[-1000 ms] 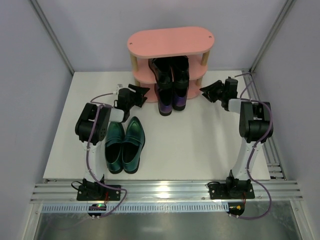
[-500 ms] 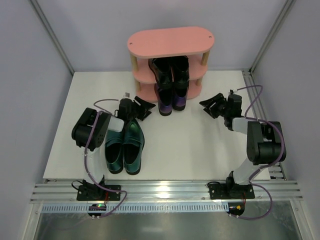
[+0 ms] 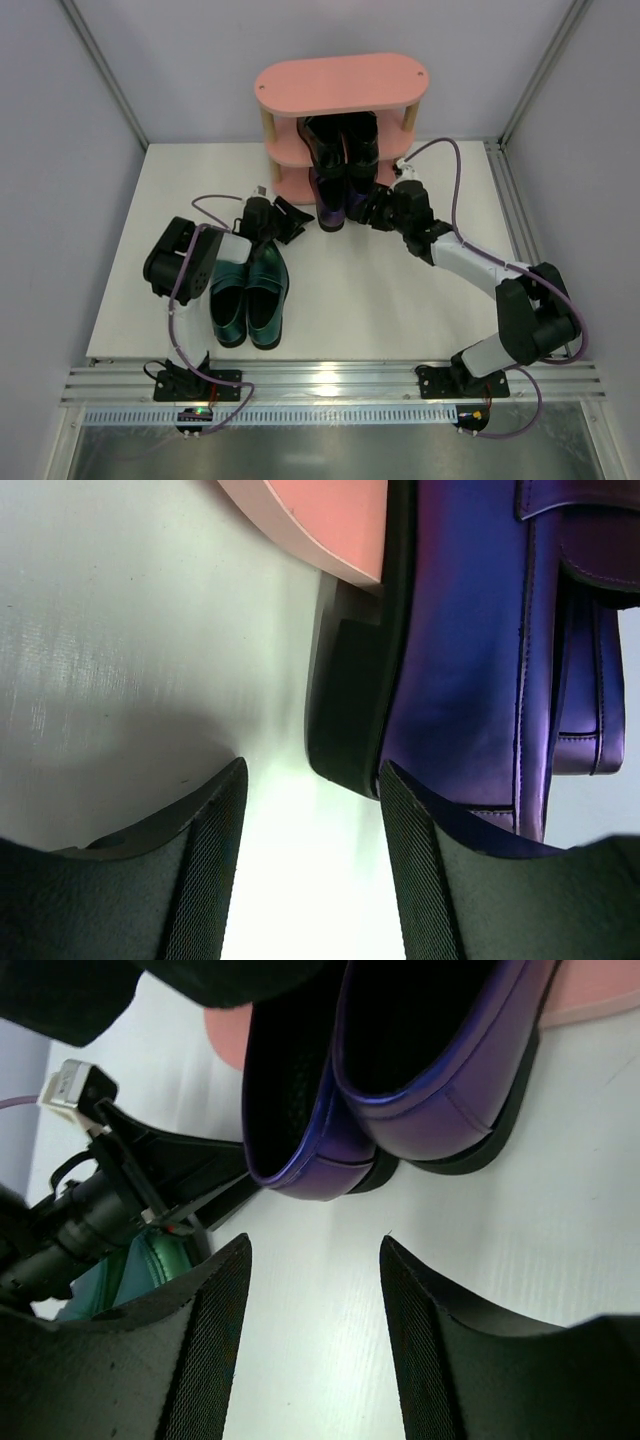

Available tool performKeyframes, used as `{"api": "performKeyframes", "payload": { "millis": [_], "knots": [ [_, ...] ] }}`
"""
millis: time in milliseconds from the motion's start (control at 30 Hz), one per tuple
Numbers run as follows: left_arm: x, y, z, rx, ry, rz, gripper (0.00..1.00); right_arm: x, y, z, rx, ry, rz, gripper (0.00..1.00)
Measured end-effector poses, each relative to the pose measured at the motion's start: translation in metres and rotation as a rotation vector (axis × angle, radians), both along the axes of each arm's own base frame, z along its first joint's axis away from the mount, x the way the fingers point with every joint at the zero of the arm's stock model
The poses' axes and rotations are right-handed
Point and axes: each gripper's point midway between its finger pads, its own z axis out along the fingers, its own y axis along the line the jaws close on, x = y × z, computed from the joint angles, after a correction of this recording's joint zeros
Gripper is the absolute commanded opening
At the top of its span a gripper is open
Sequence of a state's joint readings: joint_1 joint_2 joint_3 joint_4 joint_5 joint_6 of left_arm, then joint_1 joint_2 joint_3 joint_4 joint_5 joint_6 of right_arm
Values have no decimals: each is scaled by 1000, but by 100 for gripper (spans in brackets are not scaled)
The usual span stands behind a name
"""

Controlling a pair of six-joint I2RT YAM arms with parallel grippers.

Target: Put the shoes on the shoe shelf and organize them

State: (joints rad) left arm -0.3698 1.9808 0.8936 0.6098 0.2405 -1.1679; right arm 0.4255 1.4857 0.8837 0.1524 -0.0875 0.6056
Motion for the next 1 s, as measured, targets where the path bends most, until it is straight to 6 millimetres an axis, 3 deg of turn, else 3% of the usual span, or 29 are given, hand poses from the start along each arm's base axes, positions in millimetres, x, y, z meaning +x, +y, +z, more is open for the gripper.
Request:
{"api": "performKeyframes", "payload": {
  "millis": [200,433,567,1000],
  "knots": [
    [0,2,-1,3,6,5,52,17,2,4,-97,-18,-71,55],
    [-3,3,-3,7,10,4,51,16,27,-30,-100,70,-136,55],
    [-5,5,-3,16,12,2,51,14,35,-40,-58,121,-182,54],
    [-9,12,-4,13,15,-12,49,27,45,-24,168,183,-341,52]
  ]
}}
